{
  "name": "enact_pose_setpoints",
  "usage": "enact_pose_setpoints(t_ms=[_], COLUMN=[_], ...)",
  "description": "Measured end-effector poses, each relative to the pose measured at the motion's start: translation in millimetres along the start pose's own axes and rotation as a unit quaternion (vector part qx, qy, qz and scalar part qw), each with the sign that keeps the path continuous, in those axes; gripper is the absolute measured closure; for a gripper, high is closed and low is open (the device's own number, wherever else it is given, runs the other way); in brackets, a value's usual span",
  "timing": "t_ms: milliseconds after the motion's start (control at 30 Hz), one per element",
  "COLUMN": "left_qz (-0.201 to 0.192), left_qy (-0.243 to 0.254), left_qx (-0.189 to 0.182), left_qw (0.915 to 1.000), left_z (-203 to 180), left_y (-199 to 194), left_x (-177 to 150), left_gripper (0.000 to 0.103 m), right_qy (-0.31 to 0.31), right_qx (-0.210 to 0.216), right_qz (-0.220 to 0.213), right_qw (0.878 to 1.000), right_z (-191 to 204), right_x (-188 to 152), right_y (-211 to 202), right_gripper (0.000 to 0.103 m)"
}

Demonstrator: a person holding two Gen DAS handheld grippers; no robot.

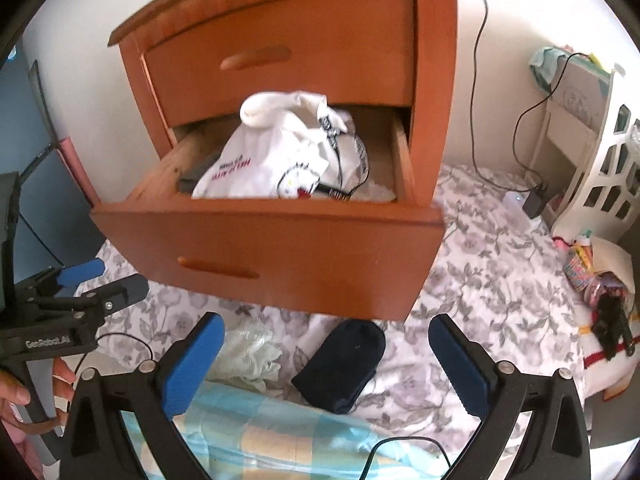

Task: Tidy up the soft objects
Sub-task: 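Withdraw both tools and move the left tool back toward the drawer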

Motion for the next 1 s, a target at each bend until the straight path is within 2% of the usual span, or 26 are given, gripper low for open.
enact_pose_setpoints(t_ms=[133,267,633,833,1000], left_qz=[-0.017,-0.046,-0.067,-0.094,-0.108], left_qy=[-0.002,-0.002,-0.015,-0.007,-0.01], left_qx=[-0.006,0.007,-0.02,-0.009,-0.003], left_qw=[0.9998,0.9989,0.9974,0.9956,0.9941], left_z=[2.0,8.2,15.2,16.9,16.8], left_y=[-12.4,-21.5,-30.0,-29.8,-26.7], left_x=[11.0,25.5,62.3,88.8,112.2], left_gripper=[0.002,0.001,0.001,0.001,0.001], right_qy=[0.001,0.011,-0.006,-0.002,-0.015], right_qx=[-0.014,-0.003,0.006,0.013,0.013], right_qz=[-0.019,-0.039,-0.044,-0.075,-0.074], right_qw=[1.0,0.999,0.999,0.997,0.997], right_z=[-8.4,-11.7,-4.6,-6.6,-2.7], right_x=[11.9,24.3,52.6,81.8,100.7], right_y=[-8.5,-14.5,-12.9,-10.9,-0.1], right_gripper=[0.0,0.0,0.0,0.0,0.0])
Point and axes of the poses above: each gripper's, at about its wrist camera, not at the fingertips, and y roughly the way its jaws point, z to its left, x to its top, the point moved 10 cm from there along y, roughly the way its jaws point, and after that the axes turned 14 degrees about x, right-handed, at the moved point
